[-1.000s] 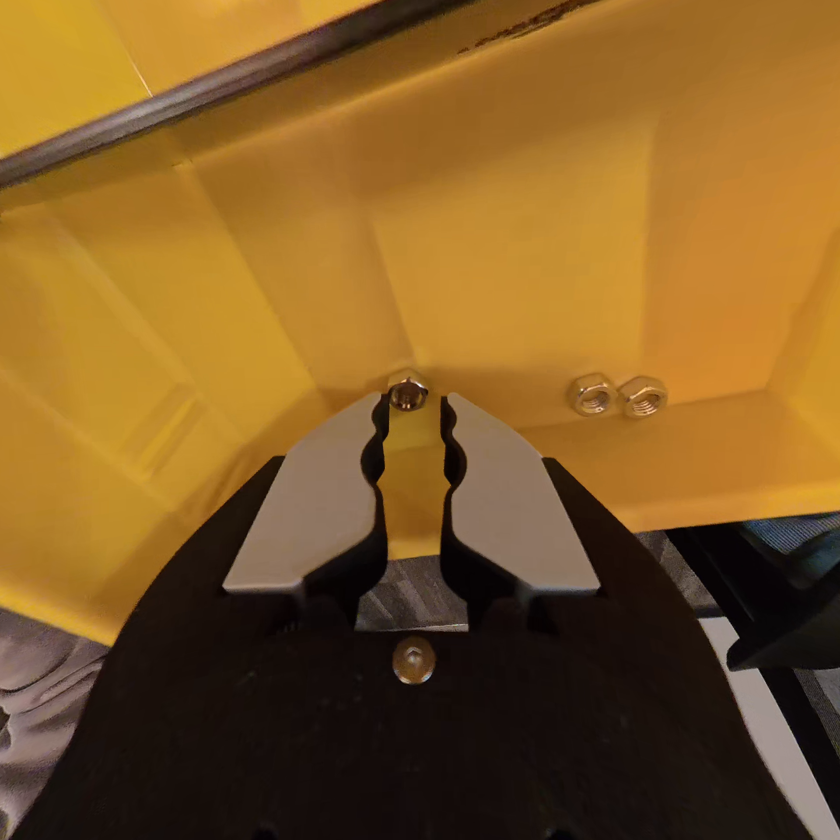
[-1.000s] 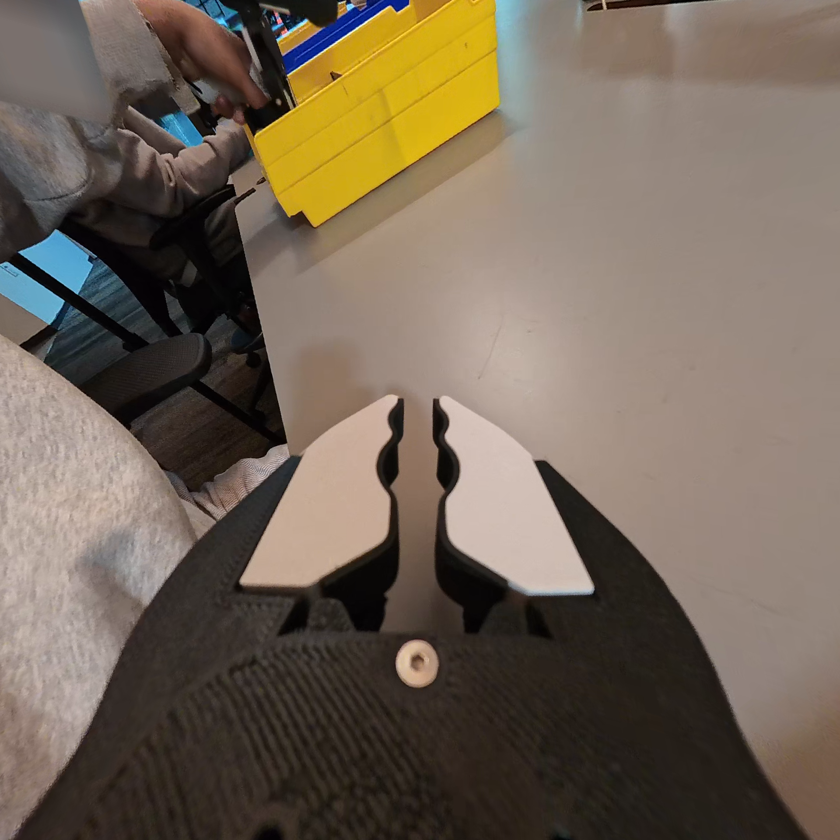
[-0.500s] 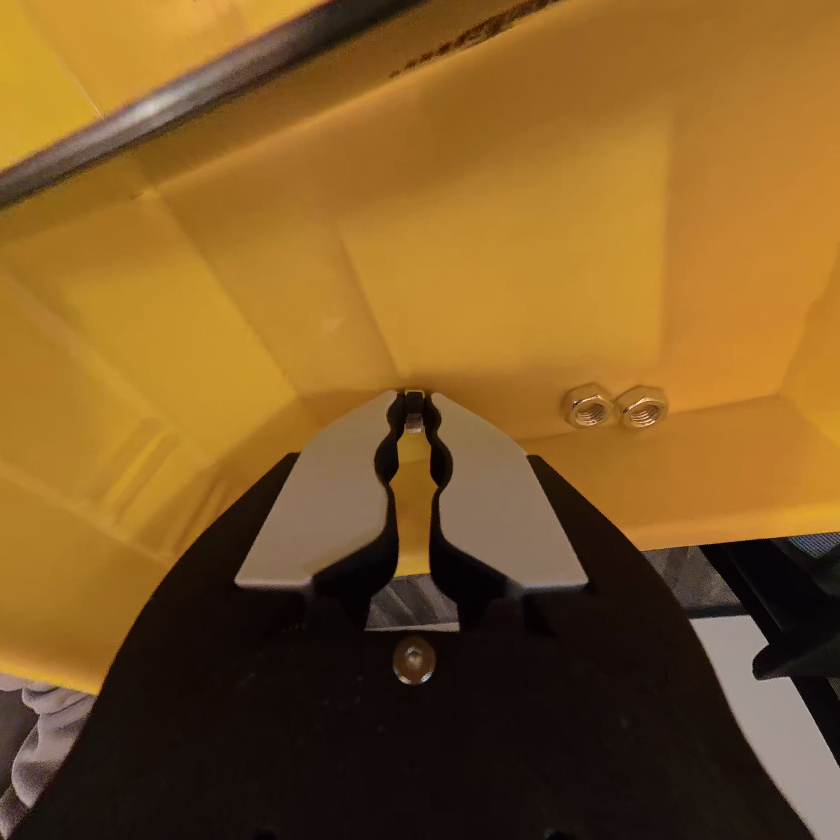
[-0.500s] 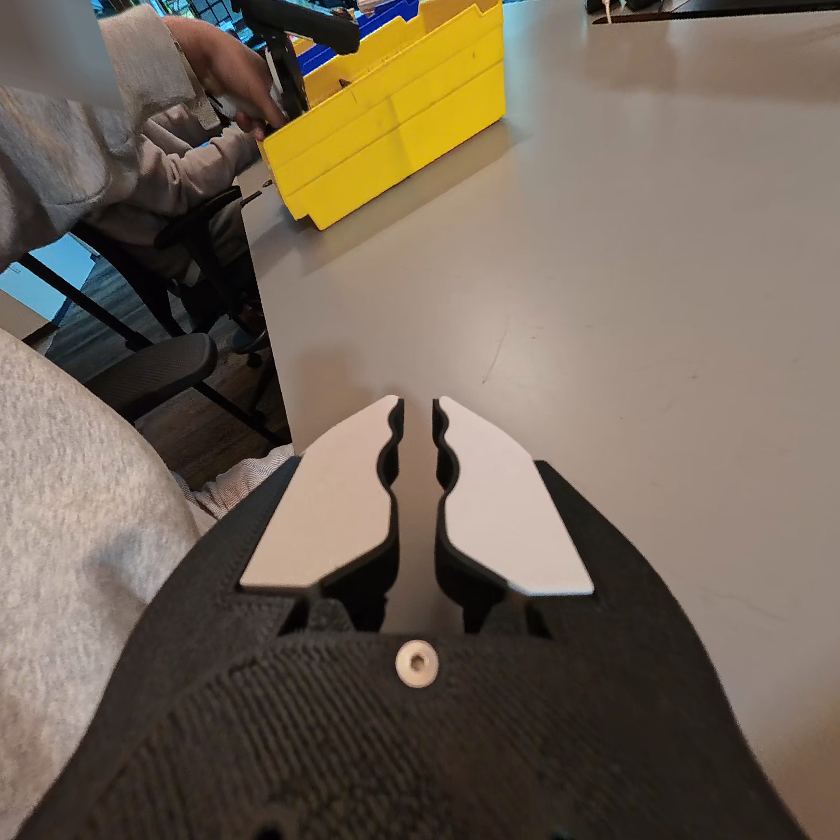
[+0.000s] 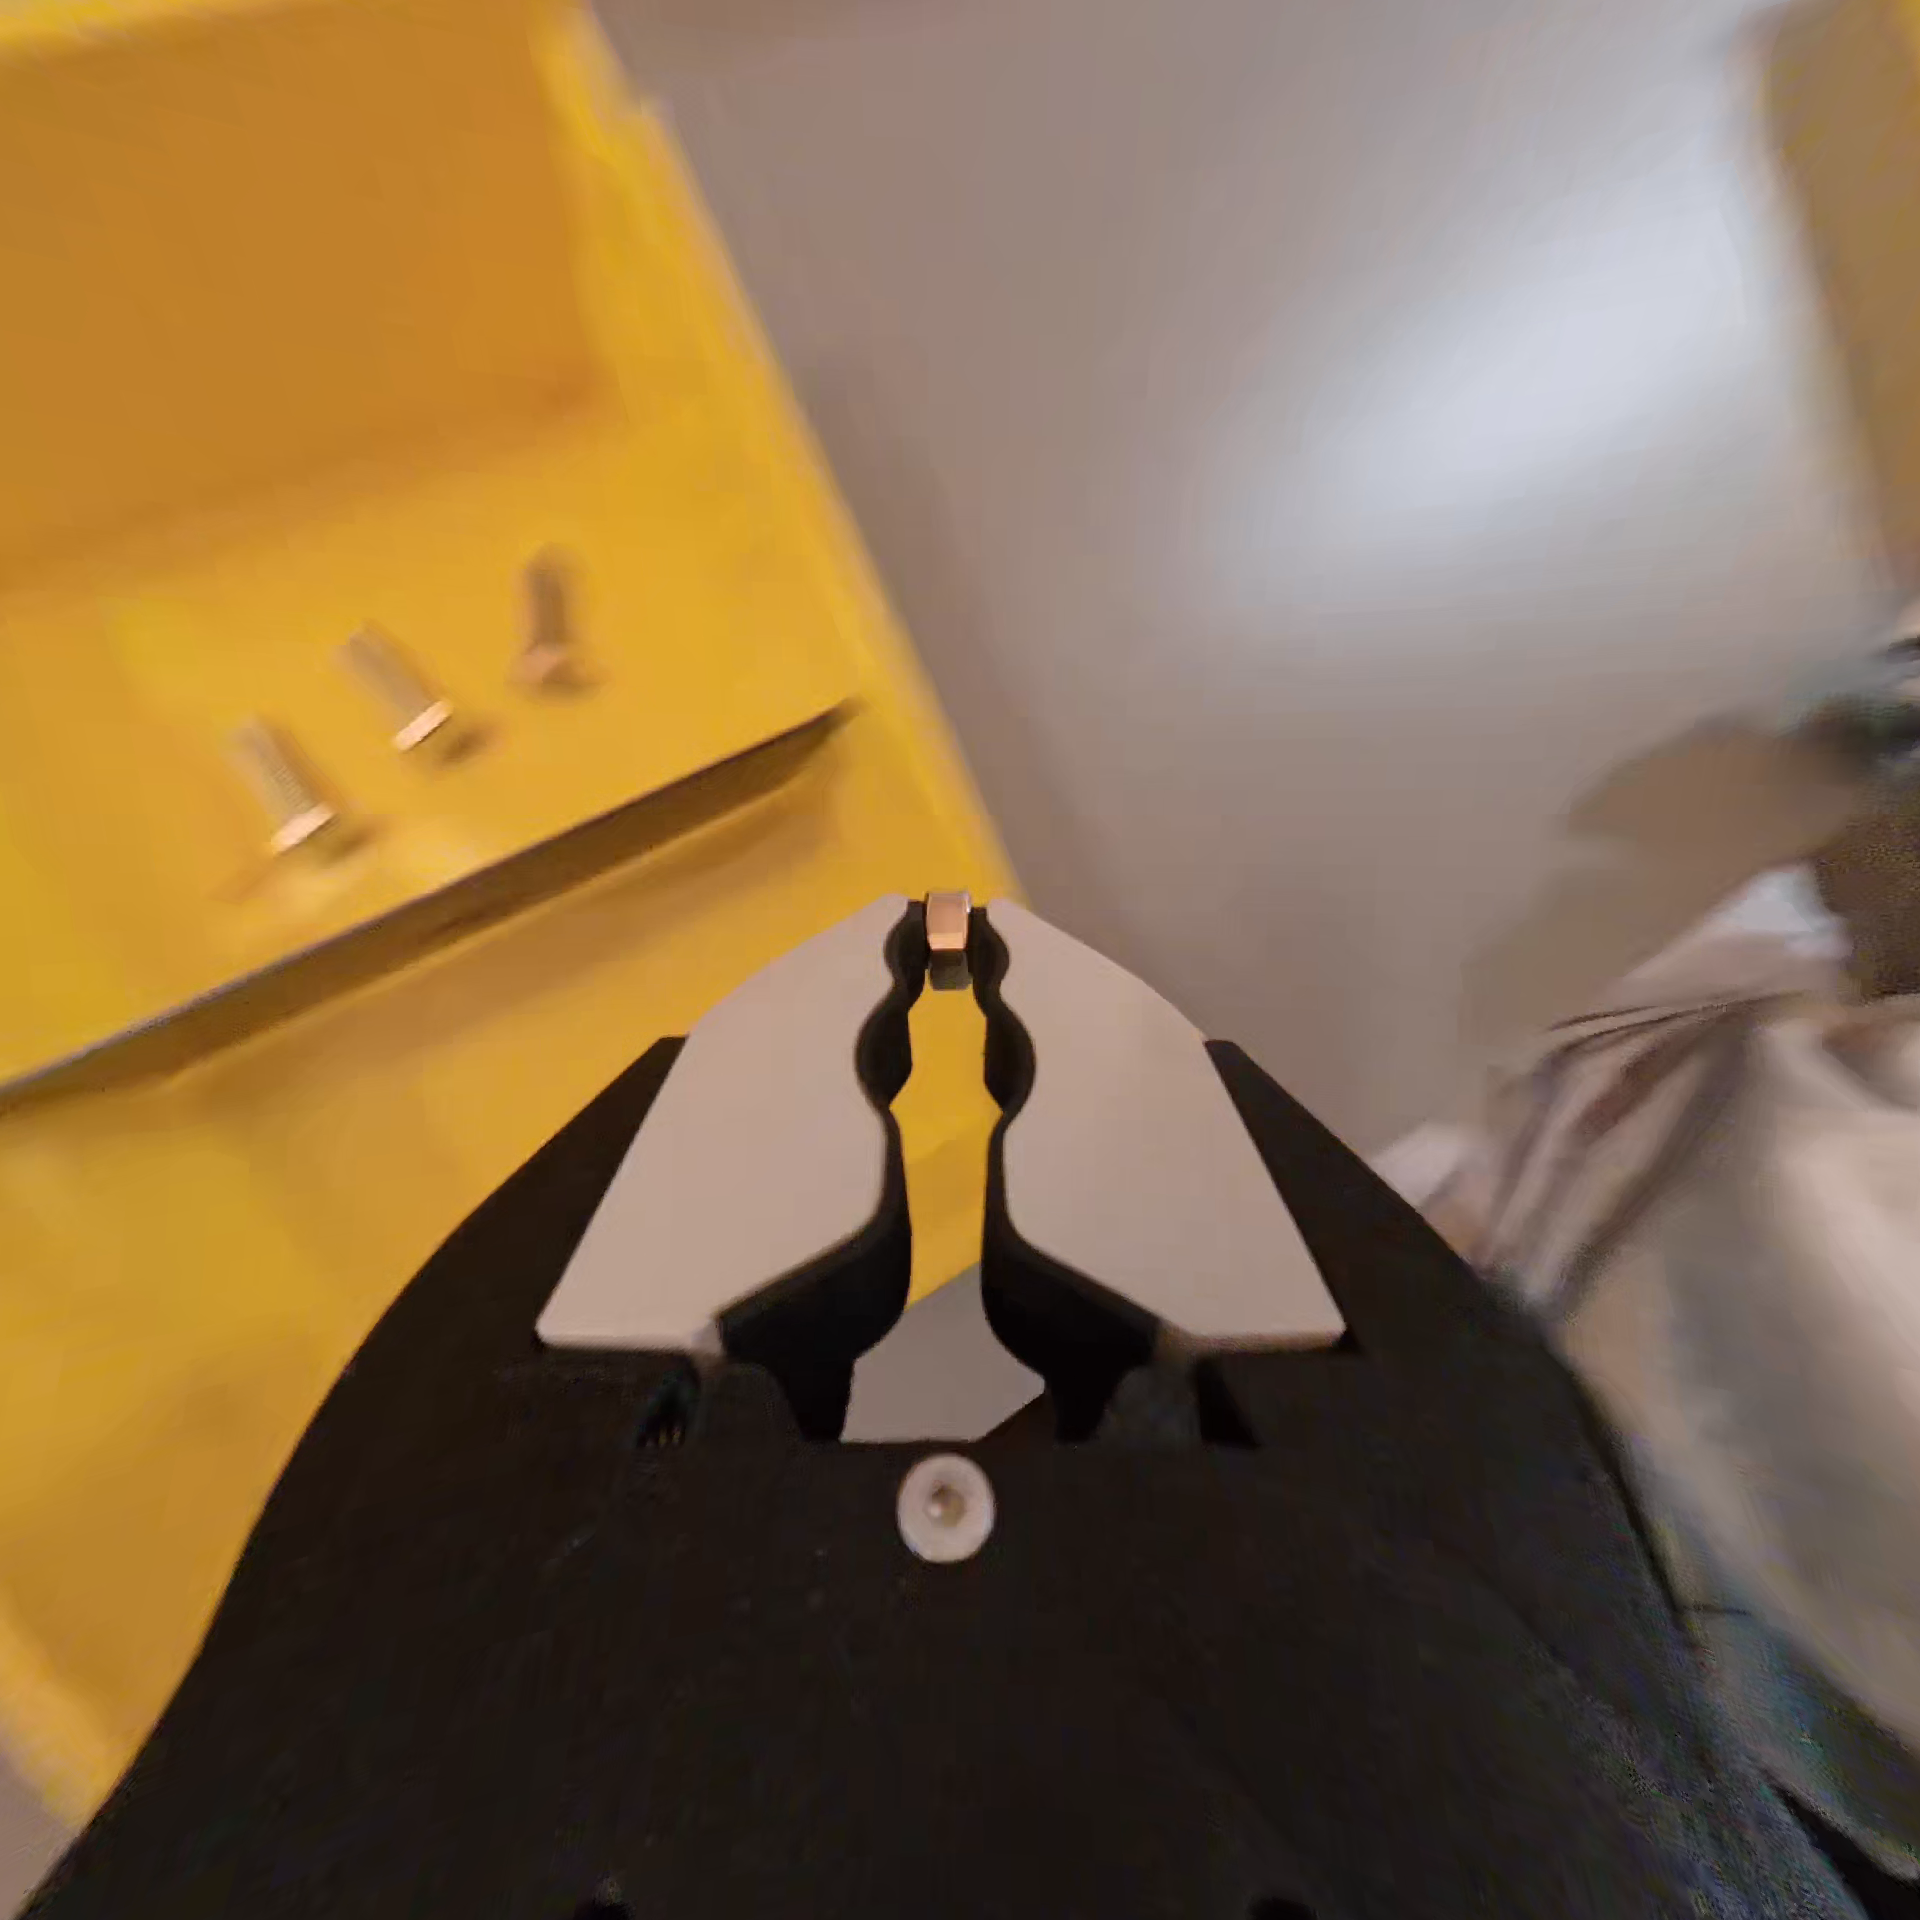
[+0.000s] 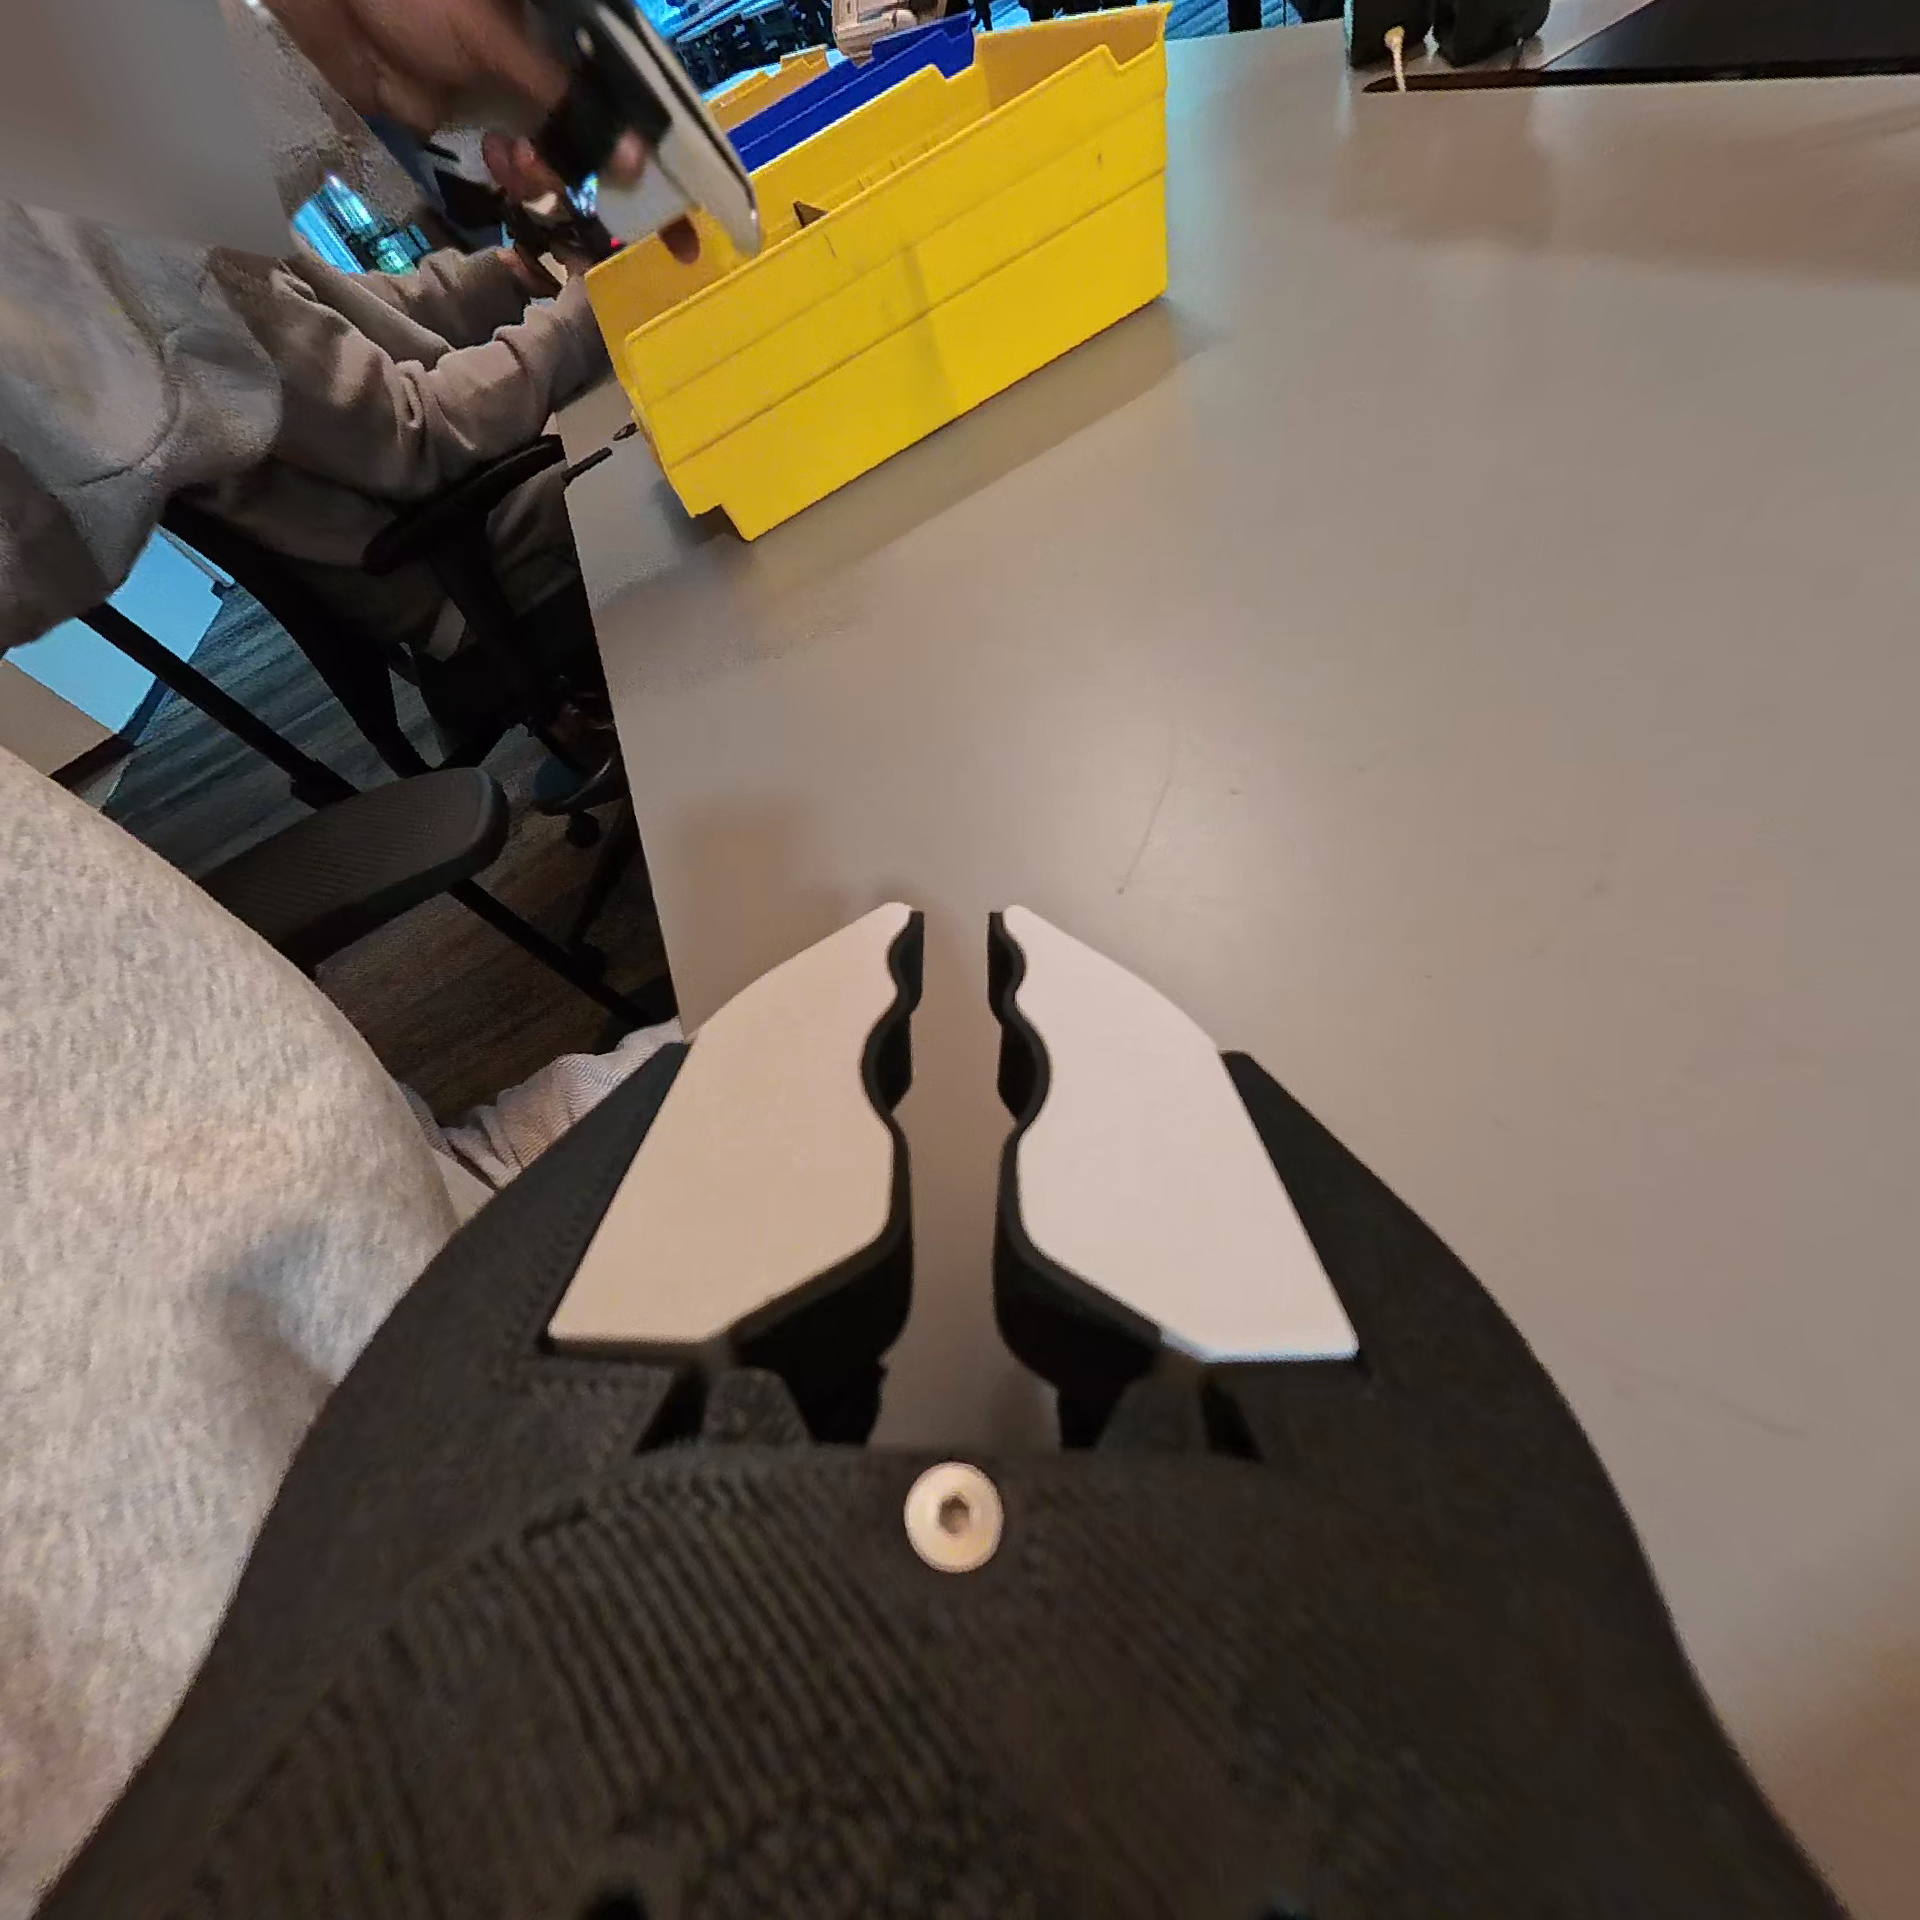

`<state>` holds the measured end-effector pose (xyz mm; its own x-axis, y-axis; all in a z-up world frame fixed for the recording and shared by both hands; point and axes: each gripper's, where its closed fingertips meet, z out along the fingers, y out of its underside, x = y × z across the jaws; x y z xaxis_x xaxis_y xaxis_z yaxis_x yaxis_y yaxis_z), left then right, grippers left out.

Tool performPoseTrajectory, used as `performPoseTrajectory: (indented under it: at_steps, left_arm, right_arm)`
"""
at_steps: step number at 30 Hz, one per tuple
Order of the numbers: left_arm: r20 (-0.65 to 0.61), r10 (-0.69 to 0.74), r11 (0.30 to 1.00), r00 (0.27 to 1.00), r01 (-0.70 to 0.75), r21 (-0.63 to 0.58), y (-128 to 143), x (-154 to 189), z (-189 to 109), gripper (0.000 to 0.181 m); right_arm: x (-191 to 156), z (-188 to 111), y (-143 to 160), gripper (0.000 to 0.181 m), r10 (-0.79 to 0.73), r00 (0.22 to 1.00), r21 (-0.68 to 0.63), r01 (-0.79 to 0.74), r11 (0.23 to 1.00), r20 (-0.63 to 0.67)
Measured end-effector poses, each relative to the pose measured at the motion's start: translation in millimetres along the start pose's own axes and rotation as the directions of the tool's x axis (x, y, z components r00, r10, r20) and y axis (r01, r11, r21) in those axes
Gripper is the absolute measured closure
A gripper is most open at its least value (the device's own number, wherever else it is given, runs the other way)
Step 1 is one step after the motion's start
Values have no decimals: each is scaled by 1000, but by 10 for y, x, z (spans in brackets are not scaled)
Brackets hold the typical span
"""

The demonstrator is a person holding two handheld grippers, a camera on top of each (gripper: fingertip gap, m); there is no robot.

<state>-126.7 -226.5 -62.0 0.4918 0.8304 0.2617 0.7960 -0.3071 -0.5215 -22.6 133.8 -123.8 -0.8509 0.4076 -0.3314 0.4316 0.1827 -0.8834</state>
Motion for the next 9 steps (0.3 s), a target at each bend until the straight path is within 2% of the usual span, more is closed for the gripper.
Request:
performPoseTrajectory:
  at_steps: [1, 3, 5, 7, 9]
  left_arm:
    - [-82, 8, 997, 997, -2, 77, -138, 270, -11, 173]
    - [-245, 47, 975, 968, 8, 220, -388, 837, -36, 173]
    - [-412, 77, 940, 908, 72, 335, -586, 1404, -53, 173]
    - [-595, 109, 909, 796, 163, 384, -699, 1961, -34, 173]
    - [-725, 115, 891, 679, 252, 378, -738, 2410, 107, 173]
  right_arm:
    - [-11, 3, -8, 170, -5, 1000, 4, 5, 1000, 2]
    - [-44, -1, -40, 169, -26, 1000, 20, 25, 999, 5]
    - [-85, -22, -102, 167, -70, 998, 52, 70, 996, -1]
    - [-128, -69, -207, 163, -146, 989, 107, 148, 983, -27]
    - [-169, -141, -336, 157, -246, 966, 172, 256, 951, -78]
